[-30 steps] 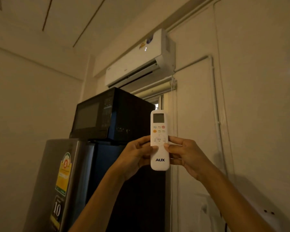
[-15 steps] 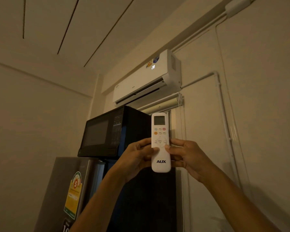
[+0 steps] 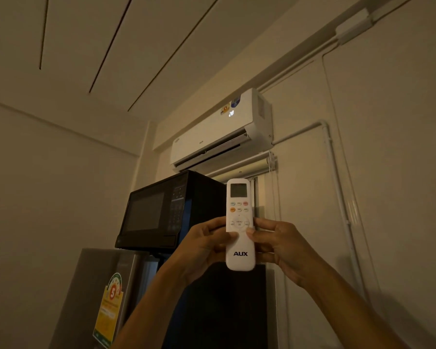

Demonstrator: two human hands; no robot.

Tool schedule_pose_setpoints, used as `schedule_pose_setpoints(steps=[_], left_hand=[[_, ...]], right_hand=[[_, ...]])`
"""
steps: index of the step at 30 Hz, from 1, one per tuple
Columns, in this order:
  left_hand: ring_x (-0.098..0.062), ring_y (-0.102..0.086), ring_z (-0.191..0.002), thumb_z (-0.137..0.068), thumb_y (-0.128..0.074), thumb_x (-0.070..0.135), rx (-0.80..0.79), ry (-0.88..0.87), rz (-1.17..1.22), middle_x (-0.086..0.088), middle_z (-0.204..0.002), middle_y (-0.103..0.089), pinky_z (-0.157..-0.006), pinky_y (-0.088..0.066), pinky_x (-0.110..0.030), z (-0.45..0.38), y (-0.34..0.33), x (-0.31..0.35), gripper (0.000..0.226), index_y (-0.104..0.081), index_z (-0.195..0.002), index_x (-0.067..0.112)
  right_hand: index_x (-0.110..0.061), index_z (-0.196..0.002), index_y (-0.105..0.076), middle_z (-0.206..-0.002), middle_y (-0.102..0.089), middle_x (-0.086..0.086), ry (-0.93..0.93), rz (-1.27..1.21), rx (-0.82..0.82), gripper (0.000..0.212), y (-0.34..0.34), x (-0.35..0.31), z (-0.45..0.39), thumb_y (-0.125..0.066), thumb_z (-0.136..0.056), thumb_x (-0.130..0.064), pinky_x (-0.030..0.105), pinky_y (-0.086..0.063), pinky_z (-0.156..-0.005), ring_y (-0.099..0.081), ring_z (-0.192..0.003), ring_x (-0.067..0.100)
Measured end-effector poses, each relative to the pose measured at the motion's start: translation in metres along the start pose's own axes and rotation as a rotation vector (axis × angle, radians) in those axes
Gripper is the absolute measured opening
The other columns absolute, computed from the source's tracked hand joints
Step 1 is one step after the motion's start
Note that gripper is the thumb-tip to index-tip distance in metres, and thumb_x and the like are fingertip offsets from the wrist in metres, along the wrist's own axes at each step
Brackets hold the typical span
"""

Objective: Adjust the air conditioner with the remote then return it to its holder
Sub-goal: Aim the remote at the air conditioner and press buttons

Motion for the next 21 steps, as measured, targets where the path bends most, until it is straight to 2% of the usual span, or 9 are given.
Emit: schedule_pose_setpoints(steps=[6, 13, 17, 21], left_hand=[[-0.020, -0.072, -0.092, -0.072, -0.065, 0.012, 0.009, -0.027, -0.008, 0.004, -0.096, -0.077, -0.064, -0.061, -0.029, -0.001, -0.002, 0.002, 0.035, -0.063, -0.106, 0.025], [-0.021, -0.072, -0.095, -0.073, -0.064, 0.011, -0.002, -0.034, -0.007, 0.002, -0.099, -0.076, -0.067, -0.061, -0.031, 0.005, -0.002, 0.001, 0.038, -0.060, -0.109, 0.022], [-0.019, -0.072, -0.094, -0.079, -0.061, 0.005, 0.017, -0.038, -0.028, 0.002, -0.097, -0.077, -0.066, -0.061, -0.029, 0.008, 0.000, 0.000, 0.035, -0.059, -0.110, 0.020], [-0.021, -0.072, -0.095, -0.087, -0.055, -0.002, 0.050, -0.039, -0.047, 0.001, -0.098, -0.077, -0.067, -0.061, -0.030, 0.009, 0.001, -0.003, 0.032, -0.059, -0.111, 0.019]], right_hand=[[-0.024, -0.122, -0.053, -0.105, -0.067, 0.000, 0.019, 0.012, -0.005, 0.037, 0.001, -0.002, 0.001, -0.059, -0.087, -0.012, 0.034, -0.060, -0.068, -0.069, -0.087, 0.018], [-0.031, -0.107, -0.057, -0.103, -0.069, 0.001, 0.021, -0.031, -0.037, 0.026, -0.003, 0.002, 0.002, -0.059, -0.087, -0.014, 0.030, -0.061, -0.062, -0.073, -0.081, 0.017], [-0.030, -0.098, -0.061, -0.097, -0.071, 0.005, -0.016, -0.083, -0.012, 0.011, -0.005, 0.004, 0.001, -0.057, -0.088, -0.029, 0.030, -0.059, -0.057, -0.074, -0.075, 0.017], [-0.027, -0.104, -0.060, -0.099, -0.072, 0.008, -0.042, -0.064, 0.040, 0.025, -0.004, 0.005, -0.002, -0.056, -0.086, -0.043, 0.035, -0.060, -0.061, -0.073, -0.081, 0.023]])
Point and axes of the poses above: each hand's wrist, its own z-axis away from the middle knuckle, its own y-axis out of the back of the hand, x = y × z, the point moved 6 cm from there along -z, towards the middle knuckle
